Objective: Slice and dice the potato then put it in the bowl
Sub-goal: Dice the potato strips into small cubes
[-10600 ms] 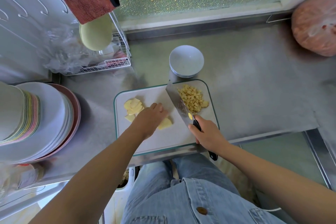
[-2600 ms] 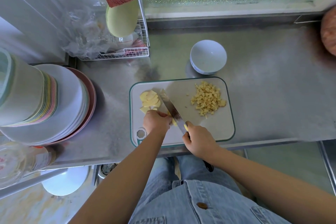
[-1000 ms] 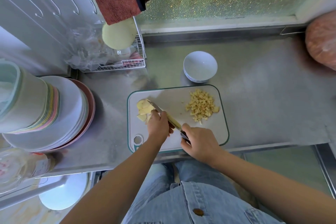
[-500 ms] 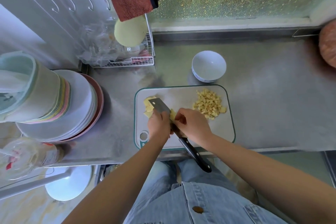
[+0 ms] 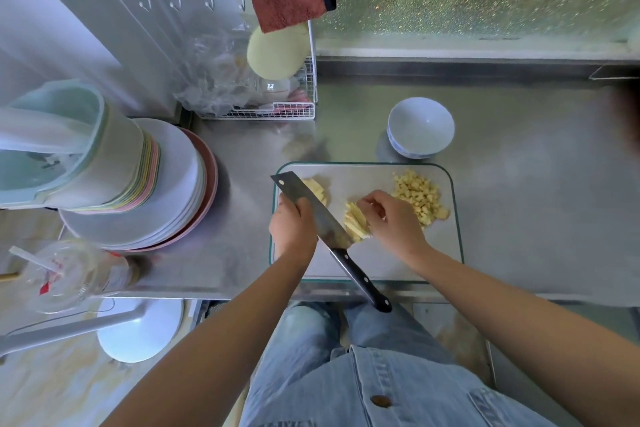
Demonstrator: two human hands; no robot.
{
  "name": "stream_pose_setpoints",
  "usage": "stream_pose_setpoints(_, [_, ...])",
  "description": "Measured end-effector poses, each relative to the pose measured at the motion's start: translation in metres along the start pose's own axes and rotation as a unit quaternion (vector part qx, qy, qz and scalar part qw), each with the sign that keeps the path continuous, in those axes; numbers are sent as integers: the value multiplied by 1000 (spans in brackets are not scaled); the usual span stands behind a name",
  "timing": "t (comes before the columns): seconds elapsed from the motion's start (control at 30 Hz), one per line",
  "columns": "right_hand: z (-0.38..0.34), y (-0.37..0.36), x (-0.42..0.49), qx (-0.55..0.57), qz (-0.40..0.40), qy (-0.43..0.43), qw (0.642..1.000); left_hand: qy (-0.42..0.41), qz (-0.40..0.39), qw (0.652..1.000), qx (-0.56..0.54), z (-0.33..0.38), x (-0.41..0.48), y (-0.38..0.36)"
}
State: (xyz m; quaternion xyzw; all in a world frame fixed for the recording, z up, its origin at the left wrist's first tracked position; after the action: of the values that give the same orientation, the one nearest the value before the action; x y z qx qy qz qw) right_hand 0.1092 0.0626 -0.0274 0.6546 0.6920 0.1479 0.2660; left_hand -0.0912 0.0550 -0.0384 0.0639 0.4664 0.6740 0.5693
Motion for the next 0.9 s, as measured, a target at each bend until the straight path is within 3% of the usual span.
stream_pose_setpoints(0.1, [-15,11,-14,24,-57,-24,998,-19,-5,1000,-16,20,2,-5])
stream_pose_setpoints(0.2, [-14,4,-34,-134,-151,-35,979,-50,-22,998,-21,45,0,-17])
stream_pose_setpoints(0.27, [-8,7,-39,-160,-141,-22,977,-73,-49,995,-37,61,-3,-27])
stream_pose_setpoints(0.33, [1,19,-40,-80,-98,-42,991,-103,-97,988,-64,74,-7,-39])
stream_pose_setpoints(0.4, [12,38,-40,11,-47,-81,996,-183,-109,977,-16,86,-9,-41])
stream_pose_setpoints(0.43, [15,46,-41,39,-26,-93,995,-261,-103,958,60,95,-10,-41])
stream_pose_setpoints(0.47, [19,53,-42,55,-11,-103,993,-355,-103,915,161,102,-15,-46])
stream_pose_setpoints(0.53, [25,63,-46,63,4,-114,991,-507,-146,763,373,98,-30,-72])
stream_pose_setpoints(0.57, [27,65,-48,66,6,-118,991,-543,-165,690,449,87,-34,-84])
stream_pose_setpoints(0.6, [30,66,-50,74,7,-122,990,-559,-174,639,499,77,-34,-93])
stream_pose_setpoints(0.63, [32,66,-52,81,8,-126,989,-564,-177,610,528,69,-33,-100])
stream_pose_setpoints(0.77, [36,63,-56,91,5,-131,987,-590,-157,567,552,62,-33,-115])
stream_pose_setpoints(0.9, [37,61,-58,97,3,-136,986,-615,-114,594,506,72,-35,-114])
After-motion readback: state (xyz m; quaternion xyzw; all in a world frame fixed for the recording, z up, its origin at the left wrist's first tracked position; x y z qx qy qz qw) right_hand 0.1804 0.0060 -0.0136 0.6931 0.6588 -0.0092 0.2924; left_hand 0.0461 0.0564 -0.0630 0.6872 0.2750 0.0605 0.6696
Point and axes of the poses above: each hand's wrist, its own x-axis towards the middle knuckle, its own y-axis out of the back of the hand, z = x × y, the point moved 9 cm from there along x, towards the middle knuckle, and after that the axes turned 10 degrees about x, right-handed, at the moved point
